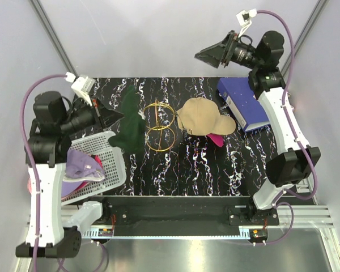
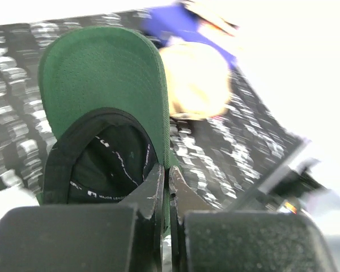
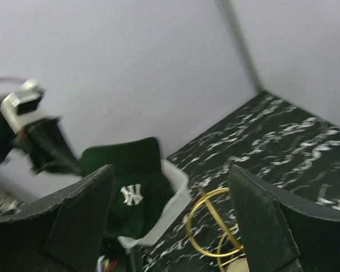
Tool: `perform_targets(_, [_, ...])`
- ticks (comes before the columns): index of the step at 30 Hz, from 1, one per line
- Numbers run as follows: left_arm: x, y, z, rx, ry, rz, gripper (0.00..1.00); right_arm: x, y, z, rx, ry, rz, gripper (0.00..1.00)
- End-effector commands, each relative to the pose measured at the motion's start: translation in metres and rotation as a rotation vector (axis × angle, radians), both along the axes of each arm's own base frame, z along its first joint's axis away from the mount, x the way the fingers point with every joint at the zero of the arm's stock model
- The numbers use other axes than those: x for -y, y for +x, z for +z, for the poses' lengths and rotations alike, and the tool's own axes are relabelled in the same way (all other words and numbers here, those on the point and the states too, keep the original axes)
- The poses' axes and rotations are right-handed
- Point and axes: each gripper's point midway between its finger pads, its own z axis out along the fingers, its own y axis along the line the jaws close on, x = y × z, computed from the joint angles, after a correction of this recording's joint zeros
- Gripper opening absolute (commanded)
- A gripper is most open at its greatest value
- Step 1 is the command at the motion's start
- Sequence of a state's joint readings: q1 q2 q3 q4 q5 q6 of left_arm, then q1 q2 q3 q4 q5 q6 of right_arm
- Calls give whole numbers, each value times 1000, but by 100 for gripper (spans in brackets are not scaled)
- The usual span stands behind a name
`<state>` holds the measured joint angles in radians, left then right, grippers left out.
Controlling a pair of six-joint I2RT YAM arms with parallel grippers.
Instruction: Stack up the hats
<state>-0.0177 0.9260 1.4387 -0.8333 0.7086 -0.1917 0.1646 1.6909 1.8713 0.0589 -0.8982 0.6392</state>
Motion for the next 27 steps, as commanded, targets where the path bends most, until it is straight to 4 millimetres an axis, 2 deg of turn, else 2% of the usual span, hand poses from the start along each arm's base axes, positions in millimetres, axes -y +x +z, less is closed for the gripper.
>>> perform_targets(1, [39, -31, 46, 71, -109, -327, 0, -30, -75, 18, 104, -27, 369, 89])
perform_targets(3, [51, -41, 54, 51, -146, -422, 0, -41, -96, 14, 117, -49, 445, 89])
perform_targets(4, [56, -40, 53, 23, -161, -451, 0, -45, -102, 12, 124, -57, 465, 89])
perform_targets(6, [66, -49, 54, -16, -185, -526, 0, -53, -118, 4, 131, -79, 513, 89])
perform_targets(9, [76, -53, 55, -37, -193, -583, 0, -61, -130, -9, 127, -106, 543, 89])
perform_targets(12, [84, -61, 56, -59, -202, -640, 0, -66, -139, -13, 132, -112, 559, 89])
perform_targets(20, [94, -70, 53, -90, -210, -718, 0, -82, -186, -12, 105, -95, 750, 85])
perform_targets(24, [96, -65, 50, -94, -207, -721, 0, -84, -210, -10, 87, -91, 829, 81])
perform_targets(27, [98, -61, 52, -91, -205, -728, 0, -84, -220, -12, 68, -101, 862, 79])
